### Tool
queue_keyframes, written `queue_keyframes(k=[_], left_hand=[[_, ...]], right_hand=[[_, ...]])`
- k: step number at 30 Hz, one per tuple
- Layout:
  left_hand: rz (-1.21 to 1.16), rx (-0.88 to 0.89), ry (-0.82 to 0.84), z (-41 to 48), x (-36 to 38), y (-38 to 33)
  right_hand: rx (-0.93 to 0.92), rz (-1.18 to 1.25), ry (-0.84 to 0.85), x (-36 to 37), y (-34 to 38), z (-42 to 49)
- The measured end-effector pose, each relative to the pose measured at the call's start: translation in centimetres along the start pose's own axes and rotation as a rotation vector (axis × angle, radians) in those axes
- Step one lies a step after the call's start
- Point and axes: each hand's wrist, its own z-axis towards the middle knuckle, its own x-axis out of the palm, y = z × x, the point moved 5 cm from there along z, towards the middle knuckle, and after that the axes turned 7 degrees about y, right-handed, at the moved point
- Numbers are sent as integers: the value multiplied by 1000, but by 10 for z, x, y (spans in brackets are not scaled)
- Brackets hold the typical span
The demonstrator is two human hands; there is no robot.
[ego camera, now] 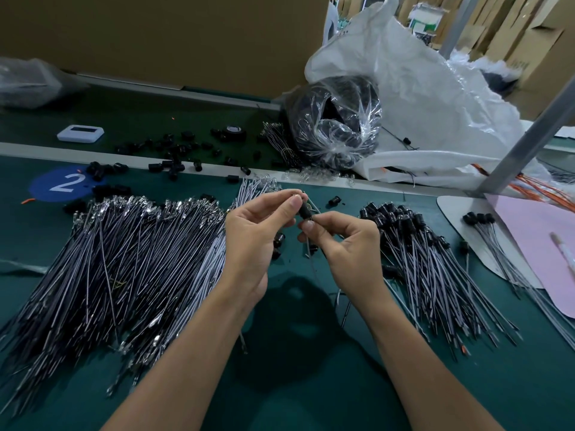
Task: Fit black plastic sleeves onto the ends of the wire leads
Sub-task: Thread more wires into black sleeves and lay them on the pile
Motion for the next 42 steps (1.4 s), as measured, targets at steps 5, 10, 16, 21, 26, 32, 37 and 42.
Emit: queue_keyframes(k=[5, 10, 16, 21, 26, 32, 37, 42], left_hand=[[-136, -56, 27, 2, -1, 2], [-225, -82, 11, 2, -1, 3], [-284, -83, -2, 4, -5, 3], [-277, -83, -75, 4, -10, 3], [-206, -118, -128, 4, -13, 4], [-200, -178, -137, 4, -15, 6], [-187, -198, -139, 5, -17, 9], [-275, -209, -34, 8, -13, 10]], right_hand=[[-31, -19, -25, 0, 3, -1], [-42, -31, -39, 0, 3, -1], [-27, 57, -9, 3, 2, -1], [-62, 7, -17, 5, 4, -3], [-94, -137, -79, 3, 2, -4], [-157, -238, -105, 2, 4, -5], [-194, -300, -156, -1, 6, -6], [-153, -223, -130, -1, 4, -4]])
